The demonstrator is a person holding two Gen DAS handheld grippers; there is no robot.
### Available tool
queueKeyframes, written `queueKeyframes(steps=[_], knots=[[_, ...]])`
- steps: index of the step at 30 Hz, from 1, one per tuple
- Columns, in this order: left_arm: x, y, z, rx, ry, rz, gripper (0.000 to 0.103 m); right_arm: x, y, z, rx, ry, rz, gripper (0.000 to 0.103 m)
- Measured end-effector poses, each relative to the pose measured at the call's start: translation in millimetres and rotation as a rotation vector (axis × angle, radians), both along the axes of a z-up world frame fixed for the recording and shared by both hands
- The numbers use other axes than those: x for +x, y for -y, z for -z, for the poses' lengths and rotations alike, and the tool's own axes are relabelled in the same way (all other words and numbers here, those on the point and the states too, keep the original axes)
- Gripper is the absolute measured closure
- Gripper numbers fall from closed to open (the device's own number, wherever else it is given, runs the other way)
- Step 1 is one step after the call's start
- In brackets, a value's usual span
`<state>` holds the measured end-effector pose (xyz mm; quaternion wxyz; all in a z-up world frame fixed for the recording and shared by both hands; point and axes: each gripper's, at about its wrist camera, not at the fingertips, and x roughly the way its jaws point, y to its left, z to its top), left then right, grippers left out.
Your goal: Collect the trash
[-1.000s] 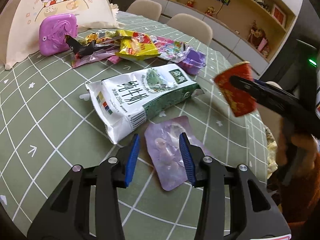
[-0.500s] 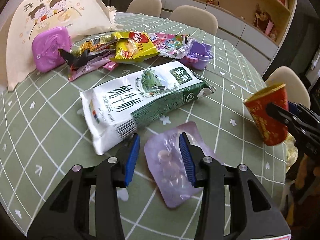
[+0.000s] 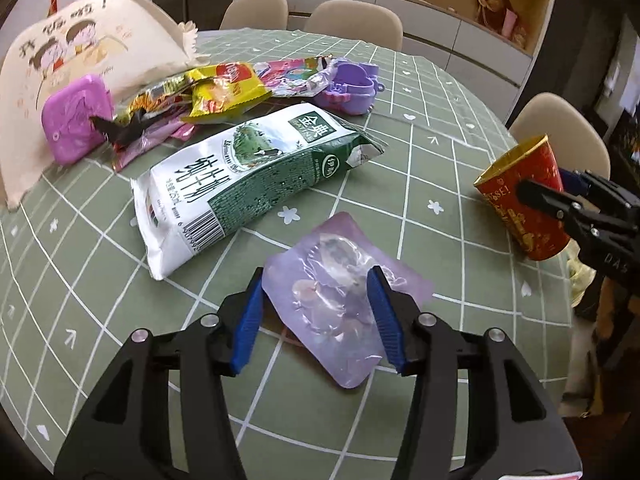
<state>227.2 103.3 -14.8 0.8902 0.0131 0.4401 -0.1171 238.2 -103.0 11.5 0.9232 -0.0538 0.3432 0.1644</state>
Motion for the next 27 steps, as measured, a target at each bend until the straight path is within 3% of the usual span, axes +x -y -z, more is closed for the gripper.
queueKeyframes(steps=[2, 4, 7, 15, 27], knots=[[2.9, 5.0, 0.5, 0.028, 0.011, 0.002, 0.059, 0.1, 2.5, 1.7, 0.014, -0.001, 0.006, 0.054], [5.3, 10.3, 1.2, 0.077, 0.032, 0.005, 0.087, -0.6, 4.9, 2.2, 0.029, -0.003, 0.011, 0.054], [7.7, 8.1, -0.4, 0.038, 0.025, 0.003, 0.099, -2.8, 8.0, 1.5, 0.042, -0.004, 0.008, 0.054], [-4.0, -1.1, -19.1, -0.075, 0.073, -0.018, 0.102, -6.6, 14.2, -3.5, 0.038, 0.008, 0.0, 0.054], [-14.8, 22.1, -45.0, -0.076, 0.143, 0.034, 0.102, -16.5, 20.7, -16.9, 0.019, 0.061, 0.005, 0.056]])
